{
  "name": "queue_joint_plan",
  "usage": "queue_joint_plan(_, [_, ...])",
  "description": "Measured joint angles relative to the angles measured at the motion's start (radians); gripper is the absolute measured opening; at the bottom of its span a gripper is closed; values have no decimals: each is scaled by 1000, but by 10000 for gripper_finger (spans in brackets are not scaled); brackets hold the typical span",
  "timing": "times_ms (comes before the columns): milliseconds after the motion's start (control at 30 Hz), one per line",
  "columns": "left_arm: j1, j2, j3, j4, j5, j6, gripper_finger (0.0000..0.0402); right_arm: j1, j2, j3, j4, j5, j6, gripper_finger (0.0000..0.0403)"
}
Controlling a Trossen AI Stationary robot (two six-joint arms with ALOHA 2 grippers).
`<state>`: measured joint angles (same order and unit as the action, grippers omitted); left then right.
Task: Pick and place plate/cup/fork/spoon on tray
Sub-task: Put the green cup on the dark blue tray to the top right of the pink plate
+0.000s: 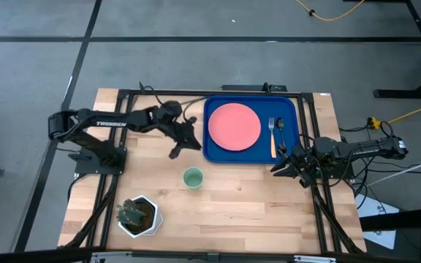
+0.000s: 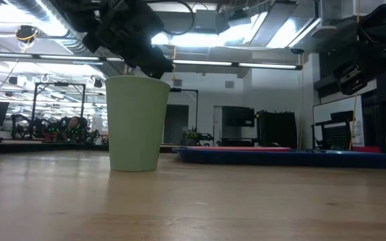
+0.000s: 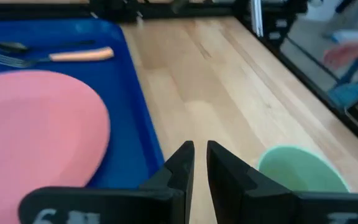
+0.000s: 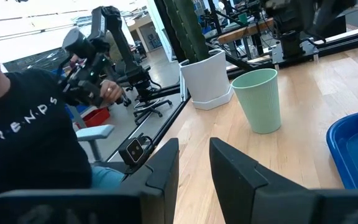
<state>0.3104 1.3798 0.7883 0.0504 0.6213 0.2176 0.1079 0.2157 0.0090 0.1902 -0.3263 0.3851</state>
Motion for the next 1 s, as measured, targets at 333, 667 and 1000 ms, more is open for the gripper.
queue_joint_plan(333, [-156,66,0,-120,-436,91,35,0,0,0,0,0,0,95])
queue_joint_plan(667, [-325,-10,60,-159,-793,155,39,0,0,0,0,0,0,95])
queue_joint_plan(1000, [-475,-74,82,-175,-1061,9,37,0,0,0,0,0,0,95])
